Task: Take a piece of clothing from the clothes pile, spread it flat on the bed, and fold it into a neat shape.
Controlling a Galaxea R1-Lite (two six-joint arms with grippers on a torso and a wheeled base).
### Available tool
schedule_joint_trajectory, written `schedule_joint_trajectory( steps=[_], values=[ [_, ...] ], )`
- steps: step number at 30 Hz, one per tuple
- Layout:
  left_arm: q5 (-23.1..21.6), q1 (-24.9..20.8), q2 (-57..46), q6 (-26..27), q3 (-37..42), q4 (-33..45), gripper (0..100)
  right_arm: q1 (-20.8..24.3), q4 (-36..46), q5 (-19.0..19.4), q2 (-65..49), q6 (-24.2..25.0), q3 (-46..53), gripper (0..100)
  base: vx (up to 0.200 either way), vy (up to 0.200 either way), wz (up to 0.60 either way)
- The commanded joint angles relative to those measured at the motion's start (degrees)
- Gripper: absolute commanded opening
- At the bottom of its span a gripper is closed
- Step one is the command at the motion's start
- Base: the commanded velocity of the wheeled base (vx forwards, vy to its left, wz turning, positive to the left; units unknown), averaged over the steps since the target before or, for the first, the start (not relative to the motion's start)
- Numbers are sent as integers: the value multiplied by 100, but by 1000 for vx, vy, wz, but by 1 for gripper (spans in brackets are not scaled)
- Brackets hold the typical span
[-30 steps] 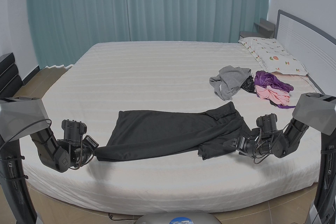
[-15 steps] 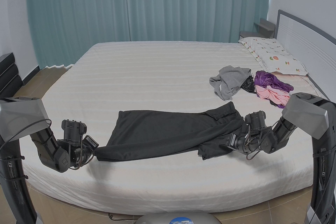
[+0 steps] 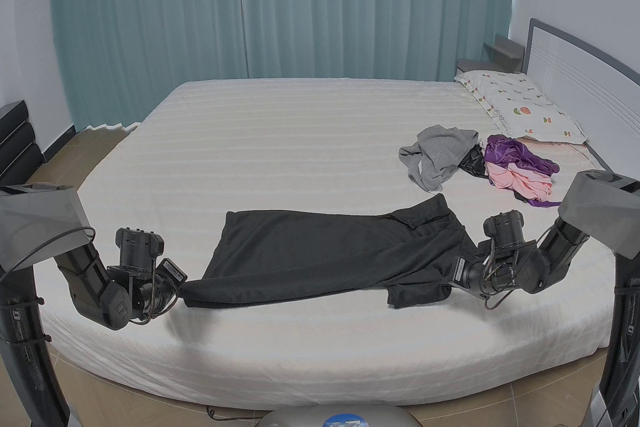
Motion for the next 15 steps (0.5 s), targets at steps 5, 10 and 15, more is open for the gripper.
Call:
schedule_joint_trajectory(
  steps=[5, 10, 15],
  values=[
    [-17, -175, -428, 511, 481, 55, 0, -621, 529, 516, -1848, -419, 1436, 0, 0, 0, 0],
    [1, -342, -683, 880, 798, 195, 0, -876, 907, 595, -2481, -894, 2157, 0, 0, 0, 0],
    [10, -517, -850, 1109, 973, 512, 0, -1078, 1329, 665, -2877, -1351, 2553, 0, 0, 0, 0]
  ],
)
